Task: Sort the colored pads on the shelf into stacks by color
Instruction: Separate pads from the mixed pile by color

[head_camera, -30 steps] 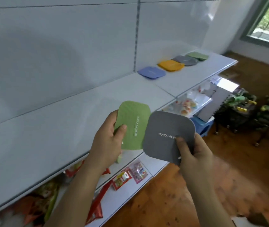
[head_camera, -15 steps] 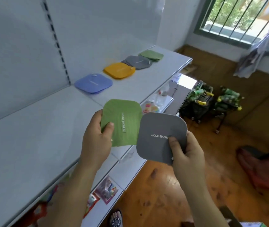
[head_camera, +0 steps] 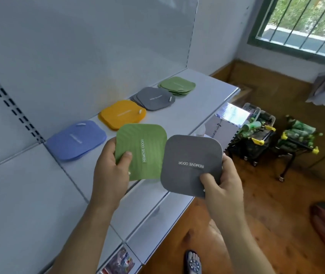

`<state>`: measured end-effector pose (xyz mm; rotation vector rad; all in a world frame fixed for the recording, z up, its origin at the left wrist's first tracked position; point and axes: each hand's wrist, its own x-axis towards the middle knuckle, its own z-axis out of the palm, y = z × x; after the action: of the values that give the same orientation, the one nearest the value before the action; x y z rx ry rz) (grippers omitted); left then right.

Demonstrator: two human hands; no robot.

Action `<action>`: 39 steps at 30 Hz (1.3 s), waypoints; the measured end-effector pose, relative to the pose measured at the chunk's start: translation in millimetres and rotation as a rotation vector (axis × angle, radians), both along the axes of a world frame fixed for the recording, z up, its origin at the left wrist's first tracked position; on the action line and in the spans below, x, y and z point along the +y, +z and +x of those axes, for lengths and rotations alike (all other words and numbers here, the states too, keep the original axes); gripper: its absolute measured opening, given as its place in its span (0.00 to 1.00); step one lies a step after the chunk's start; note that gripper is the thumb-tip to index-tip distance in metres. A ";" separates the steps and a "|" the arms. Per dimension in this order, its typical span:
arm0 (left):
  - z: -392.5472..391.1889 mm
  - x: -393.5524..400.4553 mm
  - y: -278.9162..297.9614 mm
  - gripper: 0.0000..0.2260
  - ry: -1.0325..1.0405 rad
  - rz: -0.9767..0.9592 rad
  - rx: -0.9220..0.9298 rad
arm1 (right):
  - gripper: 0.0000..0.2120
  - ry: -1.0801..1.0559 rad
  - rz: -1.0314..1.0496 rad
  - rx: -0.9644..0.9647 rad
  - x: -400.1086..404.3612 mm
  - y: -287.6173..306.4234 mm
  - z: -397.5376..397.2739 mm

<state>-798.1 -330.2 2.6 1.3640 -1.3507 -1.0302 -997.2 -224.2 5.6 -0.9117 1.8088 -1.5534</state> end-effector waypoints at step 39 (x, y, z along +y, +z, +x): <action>-105.6 -161.1 0.5 0.13 0.641 -0.089 0.154 | 0.20 0.547 -0.004 1.063 -336.0 -28.5 -110.8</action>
<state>-903.7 -491.3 3.1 1.4750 -0.7495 -0.6128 -1108.0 -560.3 -22.9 -2.2815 1.8778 -0.7214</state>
